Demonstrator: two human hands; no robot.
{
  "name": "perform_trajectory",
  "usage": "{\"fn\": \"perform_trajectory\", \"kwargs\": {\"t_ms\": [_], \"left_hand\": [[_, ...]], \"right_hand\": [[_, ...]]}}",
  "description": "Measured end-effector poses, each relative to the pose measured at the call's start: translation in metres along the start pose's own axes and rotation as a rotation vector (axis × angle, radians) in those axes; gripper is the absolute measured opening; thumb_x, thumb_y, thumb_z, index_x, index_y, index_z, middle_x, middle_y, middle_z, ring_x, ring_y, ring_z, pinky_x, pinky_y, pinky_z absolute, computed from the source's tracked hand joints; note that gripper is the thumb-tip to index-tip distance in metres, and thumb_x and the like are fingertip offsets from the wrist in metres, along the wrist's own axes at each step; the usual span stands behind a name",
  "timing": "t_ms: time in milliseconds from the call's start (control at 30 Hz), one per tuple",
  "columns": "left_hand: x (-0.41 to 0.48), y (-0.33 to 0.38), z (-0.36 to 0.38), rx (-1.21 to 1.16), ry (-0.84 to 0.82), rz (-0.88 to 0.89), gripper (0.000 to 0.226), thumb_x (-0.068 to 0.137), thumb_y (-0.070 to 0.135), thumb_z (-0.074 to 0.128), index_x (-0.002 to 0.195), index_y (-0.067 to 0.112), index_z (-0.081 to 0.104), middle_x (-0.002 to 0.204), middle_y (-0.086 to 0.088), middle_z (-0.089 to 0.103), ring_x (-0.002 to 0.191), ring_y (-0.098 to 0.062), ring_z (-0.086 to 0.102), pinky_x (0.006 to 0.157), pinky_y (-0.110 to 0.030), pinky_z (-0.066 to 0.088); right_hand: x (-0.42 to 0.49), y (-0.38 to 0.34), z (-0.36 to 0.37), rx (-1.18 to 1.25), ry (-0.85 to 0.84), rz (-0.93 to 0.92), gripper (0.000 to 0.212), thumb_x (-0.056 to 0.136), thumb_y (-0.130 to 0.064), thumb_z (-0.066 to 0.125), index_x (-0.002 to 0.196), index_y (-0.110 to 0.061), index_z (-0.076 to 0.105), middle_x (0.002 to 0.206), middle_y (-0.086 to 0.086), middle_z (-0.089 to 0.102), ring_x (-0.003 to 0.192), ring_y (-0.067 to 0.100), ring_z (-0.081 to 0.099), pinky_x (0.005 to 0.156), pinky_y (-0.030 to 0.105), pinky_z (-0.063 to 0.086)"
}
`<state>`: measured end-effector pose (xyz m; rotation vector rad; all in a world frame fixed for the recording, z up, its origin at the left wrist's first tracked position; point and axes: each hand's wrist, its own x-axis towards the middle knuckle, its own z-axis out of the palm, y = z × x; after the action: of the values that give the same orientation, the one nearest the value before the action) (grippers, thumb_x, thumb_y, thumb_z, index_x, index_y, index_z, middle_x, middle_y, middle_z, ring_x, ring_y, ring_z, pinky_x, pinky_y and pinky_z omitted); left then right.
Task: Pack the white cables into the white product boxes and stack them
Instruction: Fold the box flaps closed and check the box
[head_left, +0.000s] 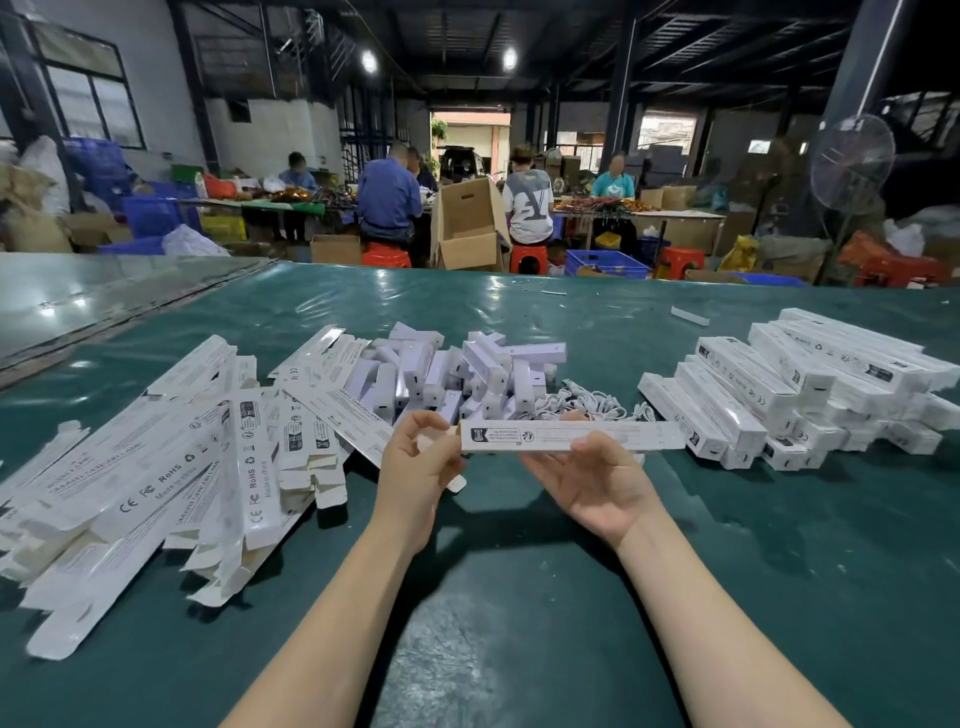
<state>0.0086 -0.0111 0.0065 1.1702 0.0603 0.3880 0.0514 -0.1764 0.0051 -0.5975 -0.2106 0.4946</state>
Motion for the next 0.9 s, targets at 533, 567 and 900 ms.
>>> {"fn": "perform_trajectory", "kwargs": {"t_ms": [533, 567, 900], "left_hand": [[0.001, -0.002, -0.003, 0.009, 0.103, 0.077, 0.013, 0.083, 0.008, 0.063, 0.074, 0.017, 0.061, 0.064, 0.010, 0.065, 0.061, -0.004, 0.057, 0.056, -0.013, 0.049], [0.000, -0.002, -0.001, -0.035, 0.092, 0.067, 0.014, 0.084, 0.007, 0.062, 0.073, 0.016, 0.061, 0.061, 0.011, 0.065, 0.057, -0.003, 0.057, 0.056, -0.013, 0.049], [-0.004, 0.002, 0.007, -0.084, 0.092, 0.049, 0.022, 0.087, 0.002, 0.056, 0.068, 0.013, 0.052, 0.066, 0.001, 0.066, 0.062, -0.016, 0.059, 0.057, -0.017, 0.053]], "right_hand": [[0.004, 0.001, -0.006, -0.049, 0.046, -0.077, 0.030, 0.065, 0.006, 0.047, 0.068, -0.012, 0.071, 0.076, 0.012, 0.072, 0.072, 0.027, 0.071, 0.062, 0.035, 0.059], [0.004, 0.000, -0.006, -0.048, 0.047, -0.079, 0.030, 0.064, 0.006, 0.048, 0.066, -0.012, 0.072, 0.076, 0.012, 0.072, 0.071, 0.027, 0.071, 0.061, 0.033, 0.058], [0.003, 0.002, -0.003, -0.024, -0.006, -0.075, 0.050, 0.021, 0.002, 0.087, 0.067, -0.010, 0.072, 0.077, 0.014, 0.072, 0.075, 0.028, 0.071, 0.064, 0.033, 0.059]]}}
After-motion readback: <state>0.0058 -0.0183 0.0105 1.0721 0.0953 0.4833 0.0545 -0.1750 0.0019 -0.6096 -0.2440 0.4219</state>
